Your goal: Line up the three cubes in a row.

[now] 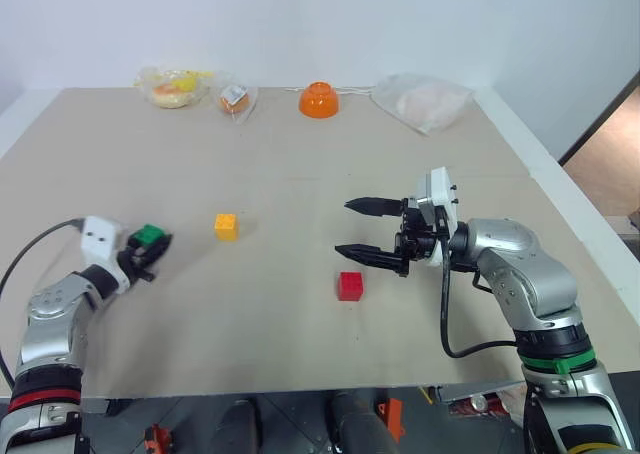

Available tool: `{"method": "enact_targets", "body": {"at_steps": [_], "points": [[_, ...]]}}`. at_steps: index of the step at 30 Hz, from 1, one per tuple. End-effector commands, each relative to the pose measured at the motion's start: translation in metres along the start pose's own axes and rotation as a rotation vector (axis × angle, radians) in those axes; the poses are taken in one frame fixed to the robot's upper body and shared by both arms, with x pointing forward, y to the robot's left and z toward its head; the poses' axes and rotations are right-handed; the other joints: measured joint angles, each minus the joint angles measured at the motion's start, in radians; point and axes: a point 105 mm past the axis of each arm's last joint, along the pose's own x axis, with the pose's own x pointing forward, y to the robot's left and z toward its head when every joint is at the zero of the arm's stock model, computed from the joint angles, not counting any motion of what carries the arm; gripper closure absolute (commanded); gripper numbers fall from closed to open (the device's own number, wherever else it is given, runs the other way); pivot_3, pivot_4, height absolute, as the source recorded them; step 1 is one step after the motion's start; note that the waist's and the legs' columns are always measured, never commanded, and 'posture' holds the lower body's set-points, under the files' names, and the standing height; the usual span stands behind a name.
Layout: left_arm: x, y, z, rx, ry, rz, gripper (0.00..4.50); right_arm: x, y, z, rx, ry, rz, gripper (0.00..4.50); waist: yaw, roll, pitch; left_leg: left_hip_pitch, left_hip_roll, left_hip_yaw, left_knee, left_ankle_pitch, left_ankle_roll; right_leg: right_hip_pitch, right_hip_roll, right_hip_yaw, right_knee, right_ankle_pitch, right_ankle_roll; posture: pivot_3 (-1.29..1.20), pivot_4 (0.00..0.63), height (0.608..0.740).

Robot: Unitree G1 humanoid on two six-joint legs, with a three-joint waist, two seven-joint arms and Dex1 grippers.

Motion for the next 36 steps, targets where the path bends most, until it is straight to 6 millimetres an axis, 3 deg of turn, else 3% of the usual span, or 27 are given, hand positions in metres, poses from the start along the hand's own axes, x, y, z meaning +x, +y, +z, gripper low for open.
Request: {"method": "enact_targets", "body": {"at_steps": [1, 3, 5, 8, 12, 15, 17, 20, 29, 36], "points": [[0.002, -0.003, 0.051, 0.174, -0.132, -0.119, 3.13, -0.012, -0.005, 0.012, -0.043, -0.013, -0.034, 0.14, 0.0, 0.0, 0.0, 0.0, 0.0, 0.0, 0.0, 0.0, 0.0, 0.0, 0.0, 0.0, 0.0, 0.0, 0.0, 0.0, 0.15, 0.74], [0.006, 0.014, 0.085, 0.175, -0.231, -0.06, 3.13, -0.017, -0.004, 0.011, -0.03, -0.004, -0.039, 0.14, 0.001, 0.0, 0.0, 0.0, 0.001, 0.0, 0.0, 0.0, 0.0, -0.001, 0.001, 0.0, 0.0, 0.0, 0.0, 0.0, 0.15, 0.74], [0.01, 0.014, 0.118, 0.161, -0.326, -0.089, 3.13, -0.023, 0.0, 0.009, -0.006, 0.013, -0.032, 0.14, 0.006, 0.0, 0.0, -0.001, 0.002, -0.001, 0.001, 0.0, 0.0, -0.001, 0.001, -0.002, 0.0, 0.001, 0.0, 0.0, 0.15, 0.74], [0.019, -0.016, 0.148, 0.167, -0.391, -0.263, 3.13, -0.035, 0.012, 0.003, 0.024, 0.051, 0.004, 0.14, 0.007, 0.0, 0.0, -0.002, 0.001, 0.0, 0.001, 0.0, 0.001, 0.0, 0.001, -0.001, 0.0, 0.0, 0.002, 0.0, 0.15, 0.74], [0.03, -0.067, 0.163, 0.126, -0.425, -0.51, 3.13, -0.045, 0.014, -0.001, 0.039, 0.079, -0.021, 0.14, 0.003, 0.0, 0.0, -0.002, -0.002, 0.001, 0.001, -0.001, 0.0, 0.0, -0.002, 0.001, 0.0, -0.003, 0.006, 0.0, 0.15, 0.74], [0.035, -0.106, 0.157, 0.089, -0.402, -0.692, 3.13, -0.048, 0.013, -0.001, 0.04, 0.075, -0.051, 0.14, 0.002, 0.0, 0.0, -0.002, -0.001, 0.0, 0.002, -0.001, 0.0, 0.0, -0.001, 0.0, 0.0, -0.002, 0.006, 0.0, 0.15, 0.74], [0.042, -0.128, 0.142, 0.076, -0.362, -0.789, 3.13, -0.048, 0.016, -0.001, 0.04, 0.073, -0.06, 0.14, 0.002, 0.0, 0.0, -0.002, -0.001, -0.001, 0.002, -0.001, 0.001, 0.001, -0.001, -0.001, 0.001, -0.002, 0.005, 0.0, 0.15, 0.74], [0.049, -0.142, 0.124, 0.086, -0.313, -0.866, 3.13, -0.049, 0.019, -0.002, 0.04, 0.075, -0.072, 0.14, -0.001, 0.0, 0.0, -0.001, -0.001, -0.001, 0.003, -0.001, 0.001, 0.002, -0.001, 0.0, 0.001, -0.002, 0.005, 0.0, 0.15, 0.74], [0.07, -0.145, 0.084, 0.119, -0.197, -0.939, 3.13, -0.058, 0.029, -0.003, 0.063, 0.083, -0.134, 0.14, 0.0, 0.0, 0.0, -0.002, -0.002, -0.001, 0.006, 0.0, 0.001, 0.003, -0.001, 0.0, 0.0, -0.002, 0.003, 0.0, 0.15, 0.74], [0.072, -0.155, 0.063, 0.113, -0.18, -0.967, 3.13, -0.072, 0.04, -0.031, 0.083, 0.199, -0.168, 0.14, 0.004, 0.0, 0.0, -0.003, -0.002, -0.001, 0.007, -0.001, 0.001, 0.002, -0.001, 0.0, 0.0, -0.001, 0.004, 0.0, 0.15, 0.74]]}}
